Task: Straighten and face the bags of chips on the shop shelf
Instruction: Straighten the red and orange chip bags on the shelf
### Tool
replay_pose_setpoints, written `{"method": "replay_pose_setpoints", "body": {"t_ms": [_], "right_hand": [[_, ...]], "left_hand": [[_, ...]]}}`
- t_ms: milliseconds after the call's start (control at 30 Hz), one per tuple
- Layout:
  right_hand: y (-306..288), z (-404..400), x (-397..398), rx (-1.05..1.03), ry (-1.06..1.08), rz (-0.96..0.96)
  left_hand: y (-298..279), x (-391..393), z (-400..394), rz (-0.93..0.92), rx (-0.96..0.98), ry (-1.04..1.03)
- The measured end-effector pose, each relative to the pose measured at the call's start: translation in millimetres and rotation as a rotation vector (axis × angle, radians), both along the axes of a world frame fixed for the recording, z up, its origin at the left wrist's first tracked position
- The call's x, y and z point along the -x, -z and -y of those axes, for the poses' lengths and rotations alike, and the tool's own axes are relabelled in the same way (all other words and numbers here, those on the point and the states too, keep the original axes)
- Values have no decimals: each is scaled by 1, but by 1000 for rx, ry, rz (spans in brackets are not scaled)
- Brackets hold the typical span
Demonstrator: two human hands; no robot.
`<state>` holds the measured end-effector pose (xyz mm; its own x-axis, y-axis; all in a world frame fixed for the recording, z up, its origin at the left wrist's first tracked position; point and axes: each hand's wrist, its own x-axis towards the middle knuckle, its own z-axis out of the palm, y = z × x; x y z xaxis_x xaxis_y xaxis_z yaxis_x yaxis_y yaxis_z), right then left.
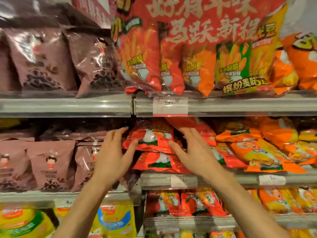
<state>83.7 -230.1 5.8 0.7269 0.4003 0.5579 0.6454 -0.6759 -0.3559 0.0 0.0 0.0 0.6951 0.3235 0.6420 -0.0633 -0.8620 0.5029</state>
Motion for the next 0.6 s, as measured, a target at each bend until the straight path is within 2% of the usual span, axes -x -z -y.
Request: {"method": "replay_pose_setpoints", "body": {"t_ms": [133, 233, 467, 533, 600], "right_hand": [[-3, -23, 2, -15, -39, -216], [0, -28, 3, -60, -72, -251], [-1, -19, 11, -71, -169, -185], [-5, -9, 6, -101, -68, -64], [-10, 4, -5, -90, 131, 53]], "left_hand": [[-9, -25, 4, -176, 234, 78], [-12, -36, 2, -240, 365, 114], [-16, -36, -4, -398, 339, 199], [-11, -36, -4, -364, 357, 198], [-7, -36, -3, -330, 351, 196]]}}
